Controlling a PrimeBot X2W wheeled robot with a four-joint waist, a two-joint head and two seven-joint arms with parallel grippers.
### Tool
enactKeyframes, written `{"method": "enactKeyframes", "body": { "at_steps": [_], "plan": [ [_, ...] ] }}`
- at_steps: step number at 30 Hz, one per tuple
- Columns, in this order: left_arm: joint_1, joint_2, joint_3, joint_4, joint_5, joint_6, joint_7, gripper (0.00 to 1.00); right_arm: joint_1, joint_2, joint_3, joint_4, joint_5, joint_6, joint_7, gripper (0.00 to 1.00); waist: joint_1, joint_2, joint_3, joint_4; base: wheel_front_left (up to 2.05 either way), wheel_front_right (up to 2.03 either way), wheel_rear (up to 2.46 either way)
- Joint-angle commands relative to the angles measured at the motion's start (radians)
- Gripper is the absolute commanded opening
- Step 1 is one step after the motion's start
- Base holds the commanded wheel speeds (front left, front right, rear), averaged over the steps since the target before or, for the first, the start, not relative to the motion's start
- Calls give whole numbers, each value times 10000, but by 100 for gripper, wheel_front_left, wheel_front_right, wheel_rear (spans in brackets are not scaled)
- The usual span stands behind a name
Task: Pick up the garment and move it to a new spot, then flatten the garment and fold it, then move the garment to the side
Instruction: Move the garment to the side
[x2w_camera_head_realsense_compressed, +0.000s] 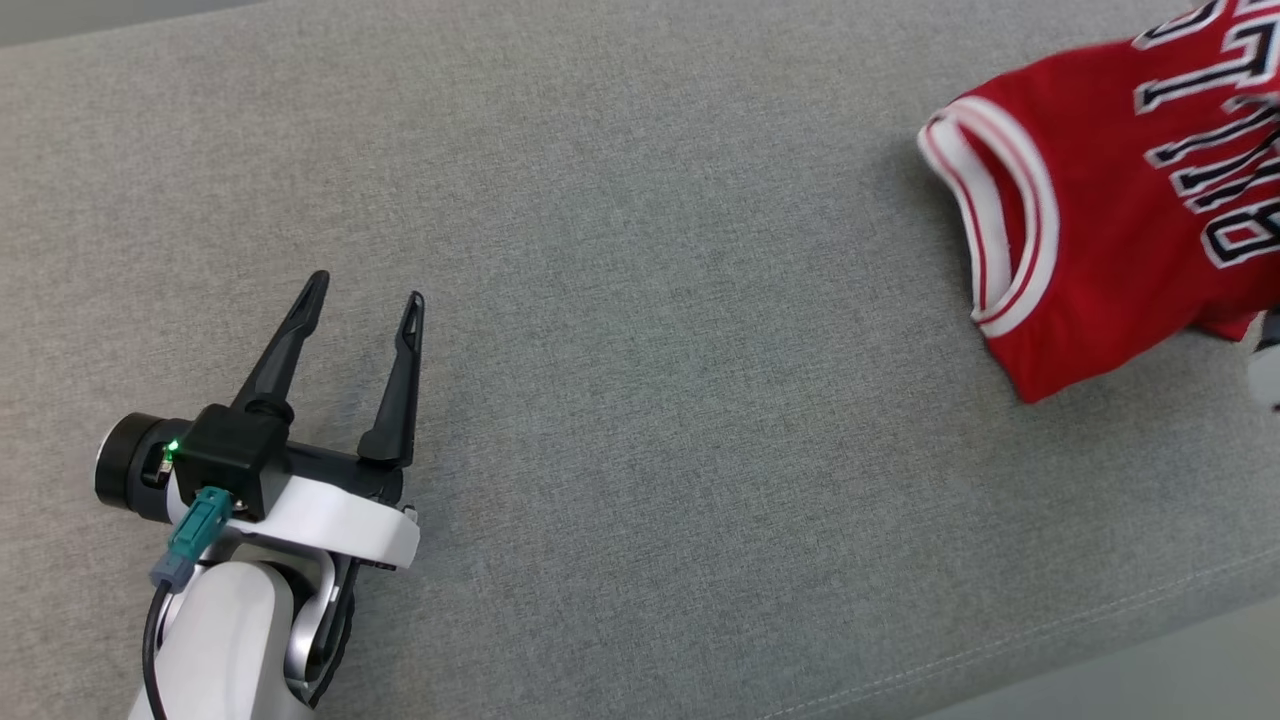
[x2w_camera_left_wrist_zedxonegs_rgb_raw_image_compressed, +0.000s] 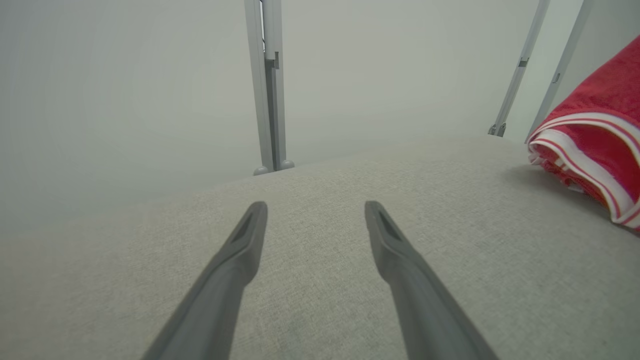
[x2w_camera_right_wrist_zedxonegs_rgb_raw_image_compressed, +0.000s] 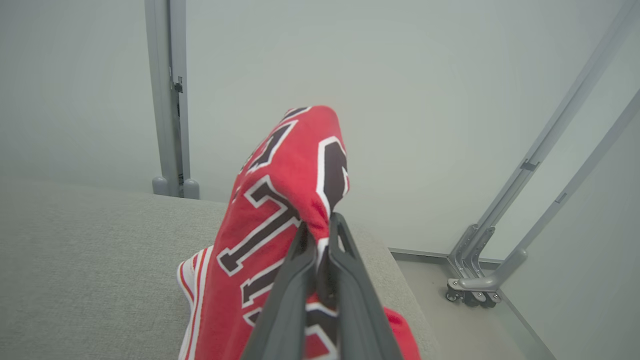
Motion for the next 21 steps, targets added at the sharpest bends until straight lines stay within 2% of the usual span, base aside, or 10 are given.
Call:
{"method": "enactKeyframes", "body": {
  "at_steps": [1, 9, 13, 14, 15, 16, 17, 18, 21],
  "plan": [
    [-113, 64, -19, -17, -39, -9, -4, 100, -380, -237, -108, 289, 171, 0, 24, 0, 0, -1, 73, -66, 0, 0, 0],
    [-404, 214, -229, -179, 46, -108, 168, 100, -1927, -1061, -60, 2492, 6, 0, -303, 0, 0, -1, 545, -76, 0, 0, 0],
    [-575, 302, -302, -295, 84, -140, 236, 100, -2628, -1186, 325, 3829, -178, 0, -623, 0, 0, -1, 853, 38, 0, 0, 0],
    [-613, 326, -299, -318, 87, -121, 260, 100, -2815, -1221, 348, 4195, -265, -1, -676, 3, 0, -1, 936, 62, 0, 0, 0],
    [-654, 339, -312, -331, 93, -119, 265, 100, -2954, -1273, 425, 4543, -370, -1, -724, 30, 0, -1, 1018, 101, 0, 0, 0],
    [-683, 339, -330, -363, 82, -124, 271, 100, -3140, -1196, 477, 4867, -348, -1, -868, 48, 0, -1, 1090, 134, 0, 0, 0],
    [-697, 357, -338, -385, 85, -119, 287, 100, -3302, -1206, 433, 5214, -477, 0, -971, 85, 0, -1, 1169, 172, 0, 0, 0],
    [-710, 374, -338, -391, 81, -114, 279, 100, -3447, -1208, 404, 5568, -630, 0, -1117, 100, 0, -1, 1240, 208, 0, 0, 0],
    [-765, 377, -343, -404, 32, -81, 254, 100, -3790, -985, 316, 6472, -812, 0, -1390, 100, 0, -1, 1403, 311, 0, 0, 0]
  ]
}}
